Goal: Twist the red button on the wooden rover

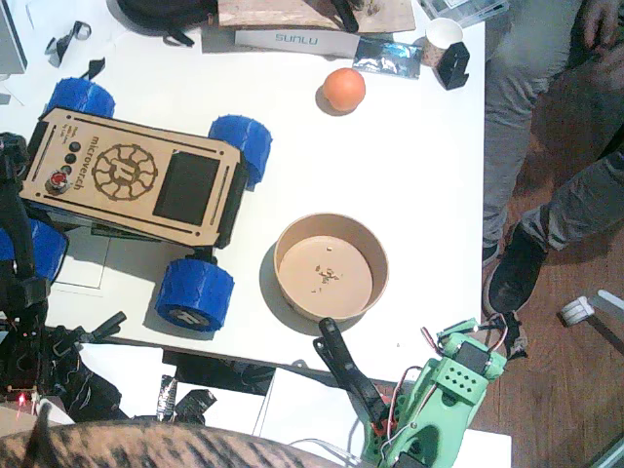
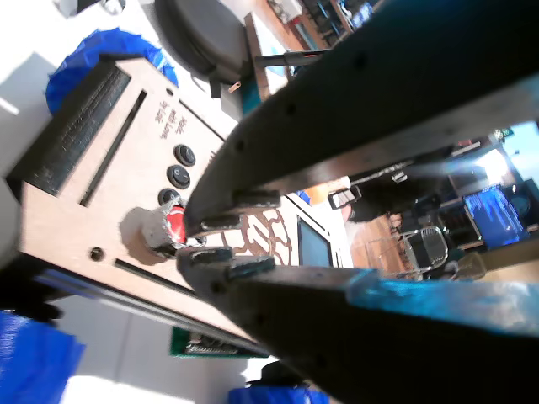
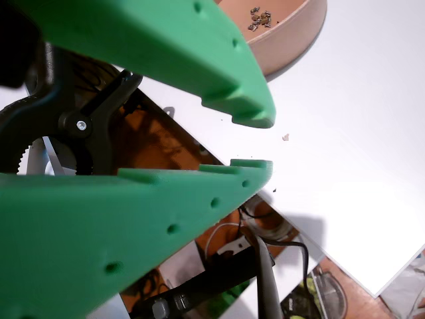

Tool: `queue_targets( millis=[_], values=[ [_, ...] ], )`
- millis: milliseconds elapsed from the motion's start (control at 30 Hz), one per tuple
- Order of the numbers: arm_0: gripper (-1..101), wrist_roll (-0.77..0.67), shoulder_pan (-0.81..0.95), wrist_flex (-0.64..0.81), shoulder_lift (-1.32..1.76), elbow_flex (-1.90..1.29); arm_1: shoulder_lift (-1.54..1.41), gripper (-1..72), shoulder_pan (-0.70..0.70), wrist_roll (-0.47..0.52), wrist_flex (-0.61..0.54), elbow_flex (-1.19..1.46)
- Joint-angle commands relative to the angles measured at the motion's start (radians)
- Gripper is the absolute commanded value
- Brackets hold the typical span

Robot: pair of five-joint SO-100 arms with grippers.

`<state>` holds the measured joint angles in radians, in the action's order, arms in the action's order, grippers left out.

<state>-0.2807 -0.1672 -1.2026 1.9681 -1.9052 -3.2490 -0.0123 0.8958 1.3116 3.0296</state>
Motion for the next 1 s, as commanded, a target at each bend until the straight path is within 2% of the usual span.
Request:
queue_targets(
  millis=[0,400,633,833,967],
  values=[
    [0,-0.023,0.044,0.035,-0.015,0.008,-0.002,2.5,-0.002,0.009,0.008,-0.005],
    [0,-0.025,0.144,0.120,-0.179,0.008,-0.002,2.5,-0.002,0.009,0.008,-0.005],
    [0,-0.012,0.146,0.153,-0.224,0.009,-0.002,2.5,-0.002,0.009,0.008,-0.005],
    [7,-0.006,0.147,0.144,-0.255,0.020,-0.002,2.5,-0.002,0.009,0.008,-0.005],
    [19,-0.006,0.149,0.140,-0.262,0.021,-0.002,2.5,-0.002,0.011,0.008,-0.005]
  ],
)
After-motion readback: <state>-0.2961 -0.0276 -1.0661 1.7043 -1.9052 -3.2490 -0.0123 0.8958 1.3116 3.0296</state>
